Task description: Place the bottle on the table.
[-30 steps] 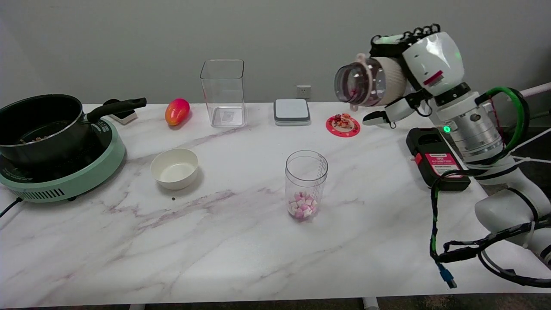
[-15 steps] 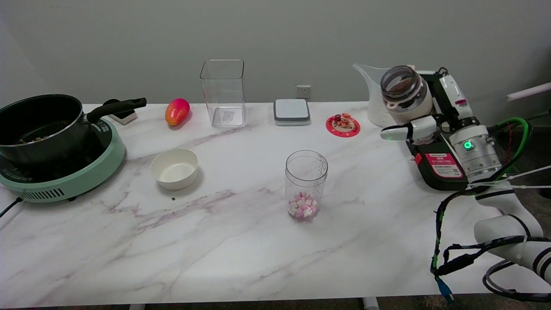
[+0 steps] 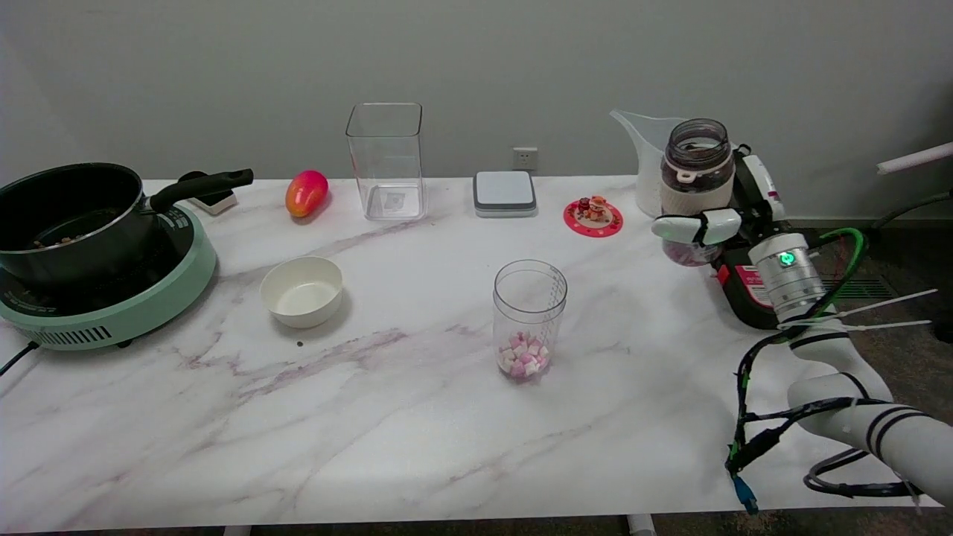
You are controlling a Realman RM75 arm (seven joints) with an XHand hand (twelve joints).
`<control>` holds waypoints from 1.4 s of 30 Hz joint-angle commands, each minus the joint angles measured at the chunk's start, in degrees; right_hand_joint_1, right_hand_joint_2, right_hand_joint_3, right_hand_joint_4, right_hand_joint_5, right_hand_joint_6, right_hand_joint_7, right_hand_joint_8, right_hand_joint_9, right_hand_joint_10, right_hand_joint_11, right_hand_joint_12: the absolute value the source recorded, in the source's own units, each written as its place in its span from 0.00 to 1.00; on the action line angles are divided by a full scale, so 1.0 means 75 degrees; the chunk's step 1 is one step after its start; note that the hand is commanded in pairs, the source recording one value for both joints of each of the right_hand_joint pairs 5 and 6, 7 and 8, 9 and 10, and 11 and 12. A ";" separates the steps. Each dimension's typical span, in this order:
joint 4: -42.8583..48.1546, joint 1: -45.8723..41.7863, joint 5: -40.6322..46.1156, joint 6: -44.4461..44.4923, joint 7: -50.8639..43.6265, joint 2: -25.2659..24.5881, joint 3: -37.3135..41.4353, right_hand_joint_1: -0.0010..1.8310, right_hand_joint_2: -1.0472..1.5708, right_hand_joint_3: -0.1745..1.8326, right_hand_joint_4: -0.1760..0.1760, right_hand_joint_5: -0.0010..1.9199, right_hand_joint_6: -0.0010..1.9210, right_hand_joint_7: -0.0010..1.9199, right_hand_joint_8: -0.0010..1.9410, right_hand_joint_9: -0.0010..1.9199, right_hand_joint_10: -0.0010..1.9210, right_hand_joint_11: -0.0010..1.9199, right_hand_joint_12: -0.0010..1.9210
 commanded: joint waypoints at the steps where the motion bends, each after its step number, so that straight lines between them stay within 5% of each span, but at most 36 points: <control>1: -0.1489 0.2005 -0.0874 -0.0088 0.1687 -0.1471 -0.0863 0.80 0.87 0.27 0.50 0.93 0.93 0.93 0.92 0.81 0.81 0.70 0.70; 22: -0.1587 0.2361 -0.1143 -0.0951 0.1129 -0.2898 -0.1215 0.79 0.88 0.26 0.50 0.94 0.94 0.93 0.92 0.81 0.81 0.71 0.71; 42: -0.1798 0.2369 -0.0919 -0.1166 -0.0156 -0.2807 -0.1109 0.77 0.85 0.27 0.50 0.93 0.93 0.91 0.90 0.79 0.79 0.69 0.69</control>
